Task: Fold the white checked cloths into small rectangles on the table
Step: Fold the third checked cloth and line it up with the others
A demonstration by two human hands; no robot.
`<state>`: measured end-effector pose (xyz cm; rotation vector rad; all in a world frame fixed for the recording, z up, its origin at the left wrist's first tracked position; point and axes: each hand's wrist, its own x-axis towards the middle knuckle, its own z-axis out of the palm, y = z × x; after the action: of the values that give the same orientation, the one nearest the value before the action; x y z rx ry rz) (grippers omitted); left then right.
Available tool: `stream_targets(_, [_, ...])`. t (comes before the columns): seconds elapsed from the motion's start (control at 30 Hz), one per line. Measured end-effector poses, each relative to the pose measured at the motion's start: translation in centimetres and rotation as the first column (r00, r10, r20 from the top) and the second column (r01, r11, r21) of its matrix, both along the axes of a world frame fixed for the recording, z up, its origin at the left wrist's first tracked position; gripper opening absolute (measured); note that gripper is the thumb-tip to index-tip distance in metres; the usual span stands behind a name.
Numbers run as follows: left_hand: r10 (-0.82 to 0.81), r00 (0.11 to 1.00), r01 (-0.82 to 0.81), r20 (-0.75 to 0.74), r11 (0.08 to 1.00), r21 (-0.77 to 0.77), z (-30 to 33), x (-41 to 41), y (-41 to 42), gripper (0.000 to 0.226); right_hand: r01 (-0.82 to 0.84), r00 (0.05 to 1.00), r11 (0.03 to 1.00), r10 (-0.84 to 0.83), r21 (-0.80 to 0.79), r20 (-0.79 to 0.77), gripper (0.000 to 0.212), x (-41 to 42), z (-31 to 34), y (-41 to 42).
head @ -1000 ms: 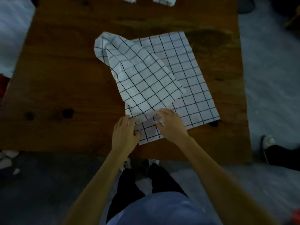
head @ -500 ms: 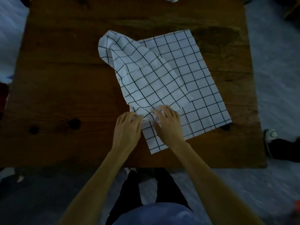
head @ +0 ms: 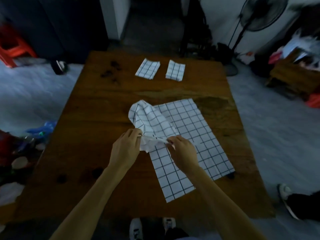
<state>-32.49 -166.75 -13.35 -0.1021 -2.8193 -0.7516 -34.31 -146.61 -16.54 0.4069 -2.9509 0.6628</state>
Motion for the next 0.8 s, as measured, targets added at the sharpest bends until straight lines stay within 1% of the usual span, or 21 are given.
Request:
stream_targets(0.07, [-0.017,0.999,0.016,-0.044,1.0,-0.013,1.9,-0.6,-0.9,0.018,-0.003,1.0,0.998,0.005,0.063,-0.029,0.011,0.1,1.0,0.0])
stream_targets(0.13, [-0.028,0.997,0.026,-0.065,0.999,-0.03,3.4,-1.1,-2.1,0.024,0.041,0.998,0.997,-0.037,0.068,-0.06,0.01,0.1,2.4,0.4])
stream_targets(0.27, [-0.059,0.99,0.053,-0.129,0.997,-0.05,5.8,-2.2,-4.1,0.027,0.179,0.973,0.984,-0.175,0.013,-0.152,0.015,0.0,5.7,1.5])
stream_targets(0.37, [-0.051,0.982,0.044,-0.183,0.998,-0.044,7.1,-2.5,-5.1,0.027,0.253,0.946,0.965,-0.262,-0.073,-0.192,0.013,0.0,8.0,2.1])
stream_targets(0.43, [-0.04,0.978,0.035,-0.203,0.999,-0.03,7.9,-2.4,-5.7,0.027,0.283,0.93,0.955,-0.295,-0.085,-0.218,0.014,0.3,9.2,2.4])
stream_targets(0.53, [-0.032,0.969,0.028,-0.245,0.999,-0.02,8.9,-1.8,-6.2,0.026,0.295,0.897,0.948,-0.317,-0.117,-0.309,0.012,1.0,10.6,3.2])
stream_targets(0.63, [-0.03,0.959,0.024,-0.283,0.999,-0.023,9.8,-0.7,-6.1,0.026,0.292,0.87,0.944,-0.329,-0.153,-0.368,0.012,1.9,11.9,4.2])
stream_targets(0.8, [-0.021,0.93,0.018,-0.367,1.0,-0.01,11.9,2.3,-4.7,0.026,0.216,0.844,0.944,-0.309,-0.251,-0.439,0.013,3.6,13.2,6.2])
